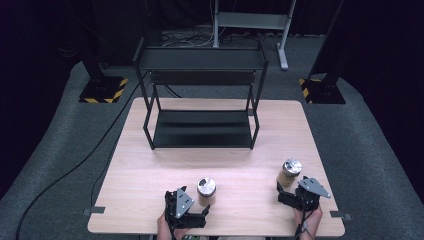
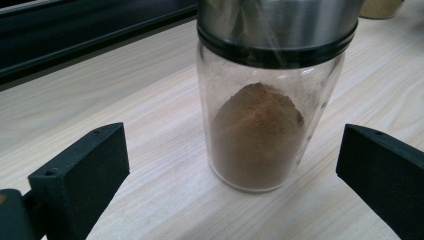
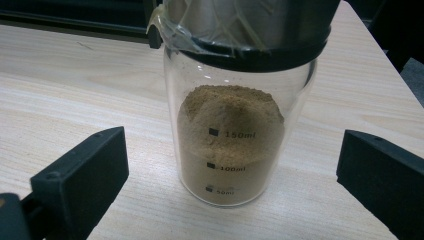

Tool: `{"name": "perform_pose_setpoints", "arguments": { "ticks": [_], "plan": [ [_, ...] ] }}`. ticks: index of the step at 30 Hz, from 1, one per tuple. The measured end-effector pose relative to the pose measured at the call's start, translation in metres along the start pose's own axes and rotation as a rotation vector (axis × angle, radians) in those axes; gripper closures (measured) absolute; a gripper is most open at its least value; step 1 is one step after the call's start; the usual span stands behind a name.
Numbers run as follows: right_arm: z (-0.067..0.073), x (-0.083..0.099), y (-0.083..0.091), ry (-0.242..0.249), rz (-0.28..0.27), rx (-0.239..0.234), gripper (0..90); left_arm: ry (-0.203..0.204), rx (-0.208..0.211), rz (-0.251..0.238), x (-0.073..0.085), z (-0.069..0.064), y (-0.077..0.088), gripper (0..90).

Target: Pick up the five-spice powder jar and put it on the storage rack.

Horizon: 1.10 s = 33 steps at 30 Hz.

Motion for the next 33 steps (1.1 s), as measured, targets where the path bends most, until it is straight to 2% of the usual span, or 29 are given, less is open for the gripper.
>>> {"name": "perform_pose_setpoints", "arguments": {
  "ticks": [14, 23, 28, 33],
  "plan": [
    [-0.001, 0.000, 0.000, -0.006, -0.003, -0.007, 0.0, -0.011, 0.026, 0.016, -0.018, 0.001, -0.017, 0.0],
    [-0.002, 0.001, 0.001, -0.013, -0.006, -0.004, 0.0, -0.023, 0.045, 0.019, -0.022, 0.001, -0.026, 0.0],
    [-0.001, 0.000, 0.000, -0.005, 0.000, -0.007, 0.0, -0.011, 0.052, 0.014, -0.022, 0.001, -0.029, 0.0],
    [-0.001, 0.000, 0.000, -0.004, 0.002, -0.005, 0.0, -0.016, 0.053, 0.010, -0.021, 0.002, -0.030, 0.7]
  ]
}}
Point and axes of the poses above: each handheld gripper's, and its own axes: y roughly backward along the jaws, x roughly out of its underside, z roughly to its left, the point moved 5 cm from there along -y, roughly forward along the jaws, and after that the axes turned 5 degrees about y, right-handed, at the moved point
